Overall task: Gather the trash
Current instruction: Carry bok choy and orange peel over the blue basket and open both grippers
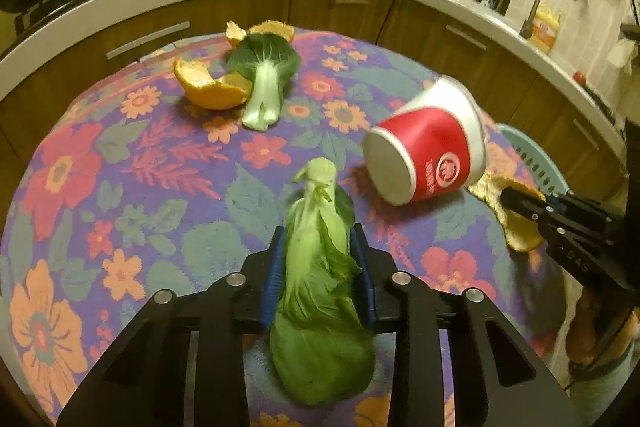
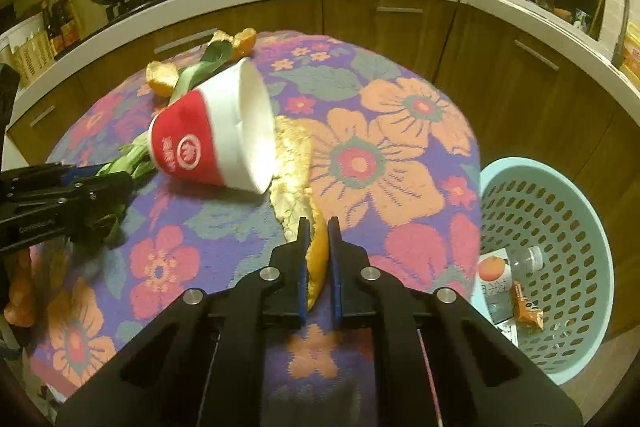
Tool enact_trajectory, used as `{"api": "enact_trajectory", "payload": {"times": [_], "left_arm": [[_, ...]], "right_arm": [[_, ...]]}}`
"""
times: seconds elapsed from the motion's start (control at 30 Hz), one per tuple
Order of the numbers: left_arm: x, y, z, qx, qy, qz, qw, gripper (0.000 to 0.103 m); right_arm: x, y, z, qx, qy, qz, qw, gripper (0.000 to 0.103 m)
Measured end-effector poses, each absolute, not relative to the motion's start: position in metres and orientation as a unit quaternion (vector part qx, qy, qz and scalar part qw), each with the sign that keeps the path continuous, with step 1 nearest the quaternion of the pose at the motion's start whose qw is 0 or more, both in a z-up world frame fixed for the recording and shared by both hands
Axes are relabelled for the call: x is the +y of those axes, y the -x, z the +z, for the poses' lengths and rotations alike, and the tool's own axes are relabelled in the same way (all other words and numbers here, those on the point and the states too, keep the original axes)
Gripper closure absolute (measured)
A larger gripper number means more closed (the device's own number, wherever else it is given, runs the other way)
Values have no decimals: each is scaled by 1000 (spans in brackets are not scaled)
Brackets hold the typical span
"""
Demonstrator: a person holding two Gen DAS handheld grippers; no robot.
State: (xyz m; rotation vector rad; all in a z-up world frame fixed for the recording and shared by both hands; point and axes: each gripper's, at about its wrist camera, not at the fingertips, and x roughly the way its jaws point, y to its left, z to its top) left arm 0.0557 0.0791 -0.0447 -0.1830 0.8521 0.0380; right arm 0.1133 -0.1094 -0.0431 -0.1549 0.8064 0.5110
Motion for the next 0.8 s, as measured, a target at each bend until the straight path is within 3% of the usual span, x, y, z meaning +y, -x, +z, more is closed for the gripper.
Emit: {"api": "enact_trajectory", "payload": {"times": [0.37,0.6,0.8], "left_arm": [[71,-50,12,340,106,-10,934,75],[0,-80,46,322,65,-81,941,75],[-82,-122,42,331,33,-148,931,75]], "right_arm": [[-167,-135,-12,349,9,195,916,98],[-235,-144,-9,345,-40,143,927,98],[-297,-149,-23,353,-83,87,928,98]]}}
